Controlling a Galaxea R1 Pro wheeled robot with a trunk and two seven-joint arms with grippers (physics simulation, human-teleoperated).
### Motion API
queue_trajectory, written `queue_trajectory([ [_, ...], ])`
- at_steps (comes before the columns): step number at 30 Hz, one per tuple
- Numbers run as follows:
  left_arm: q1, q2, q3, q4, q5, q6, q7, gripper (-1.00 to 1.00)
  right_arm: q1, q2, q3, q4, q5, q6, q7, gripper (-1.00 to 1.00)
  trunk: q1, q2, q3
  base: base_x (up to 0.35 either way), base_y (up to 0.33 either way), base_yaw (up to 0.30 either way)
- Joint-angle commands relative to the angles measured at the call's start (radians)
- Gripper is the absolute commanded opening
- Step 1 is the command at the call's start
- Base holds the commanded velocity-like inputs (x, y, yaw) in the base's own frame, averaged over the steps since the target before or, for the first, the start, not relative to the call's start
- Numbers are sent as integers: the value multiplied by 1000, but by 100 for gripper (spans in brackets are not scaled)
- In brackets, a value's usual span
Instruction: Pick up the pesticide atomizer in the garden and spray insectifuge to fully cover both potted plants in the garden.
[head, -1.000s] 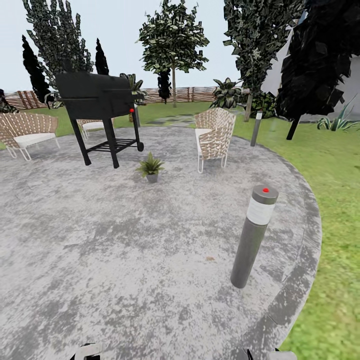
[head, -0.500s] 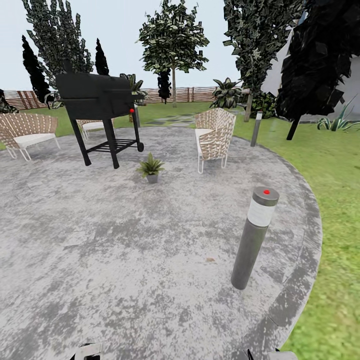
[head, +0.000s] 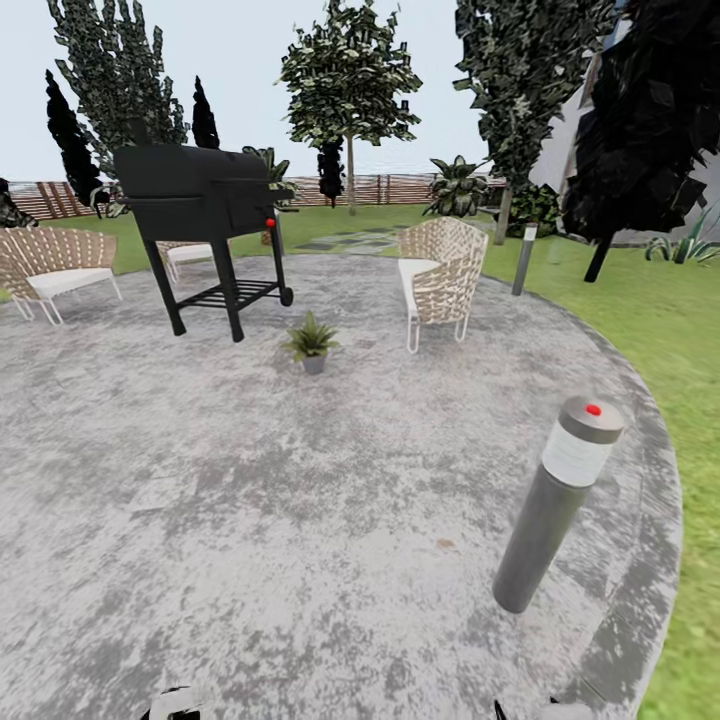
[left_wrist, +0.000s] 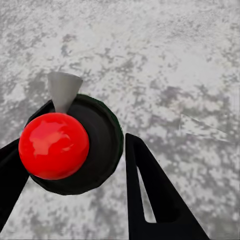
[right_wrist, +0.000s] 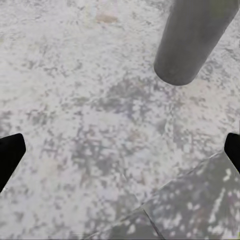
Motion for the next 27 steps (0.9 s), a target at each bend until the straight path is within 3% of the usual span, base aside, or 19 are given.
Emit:
queue_trajectory([
  [1,-1,0,3,1,-6,-4,3,-100,0,0,1,1,1,-3,-1,100,0,0,-1,300,139,114],
  [20,-1,0,2,3,-6,-4,2,-100,0,0,1,0,1,-3,-1,100,0,0,-1,321,103,258],
  [27,-1,0,2,3,-8,-4,2,-100,0,0,1,0,0,-3,0,100,0,0,-1,329,78,55],
])
